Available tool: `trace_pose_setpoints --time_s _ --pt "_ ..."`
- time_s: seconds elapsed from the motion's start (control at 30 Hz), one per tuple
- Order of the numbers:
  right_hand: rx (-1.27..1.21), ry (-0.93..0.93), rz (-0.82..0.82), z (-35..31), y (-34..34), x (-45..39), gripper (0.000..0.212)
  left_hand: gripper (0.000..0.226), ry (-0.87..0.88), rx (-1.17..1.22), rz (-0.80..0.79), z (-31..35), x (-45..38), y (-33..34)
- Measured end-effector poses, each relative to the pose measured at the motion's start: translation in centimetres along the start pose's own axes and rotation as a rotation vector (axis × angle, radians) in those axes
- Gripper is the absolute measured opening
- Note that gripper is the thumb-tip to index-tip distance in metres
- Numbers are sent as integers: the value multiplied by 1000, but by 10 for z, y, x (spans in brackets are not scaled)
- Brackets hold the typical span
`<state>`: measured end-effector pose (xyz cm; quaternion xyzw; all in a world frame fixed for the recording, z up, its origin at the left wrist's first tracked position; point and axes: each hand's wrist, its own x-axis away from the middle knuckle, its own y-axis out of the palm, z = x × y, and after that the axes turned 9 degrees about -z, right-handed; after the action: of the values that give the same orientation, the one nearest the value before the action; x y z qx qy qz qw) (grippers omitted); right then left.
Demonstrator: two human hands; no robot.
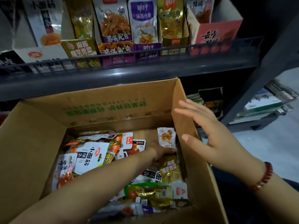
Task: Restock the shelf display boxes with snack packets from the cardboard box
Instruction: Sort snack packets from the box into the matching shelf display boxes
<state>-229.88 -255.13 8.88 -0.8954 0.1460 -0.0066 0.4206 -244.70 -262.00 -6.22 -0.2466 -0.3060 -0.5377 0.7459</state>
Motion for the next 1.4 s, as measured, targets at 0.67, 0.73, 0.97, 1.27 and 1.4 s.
trace_pose_setpoints --time_s 0.67,0.73,0.97,1.27,1.4 --pt "-12 -3 -3 2 -1 3 55 62 55 132 -210 -13 1 1" --pt "-9 0 -8 1 0 2 54 50 -6 152 -223 -12 2 -7" --pt "-13 1 -8 1 0 0 55 29 -65 -55 -184 -19 4 -12" --pt "-9 13 -18 -2 1 -3 60 36 22 -109 -50 -13 20 -20" --pt "9 44 -22 -6 -1 -4 61 31 163 -74 108 5 36 -35"
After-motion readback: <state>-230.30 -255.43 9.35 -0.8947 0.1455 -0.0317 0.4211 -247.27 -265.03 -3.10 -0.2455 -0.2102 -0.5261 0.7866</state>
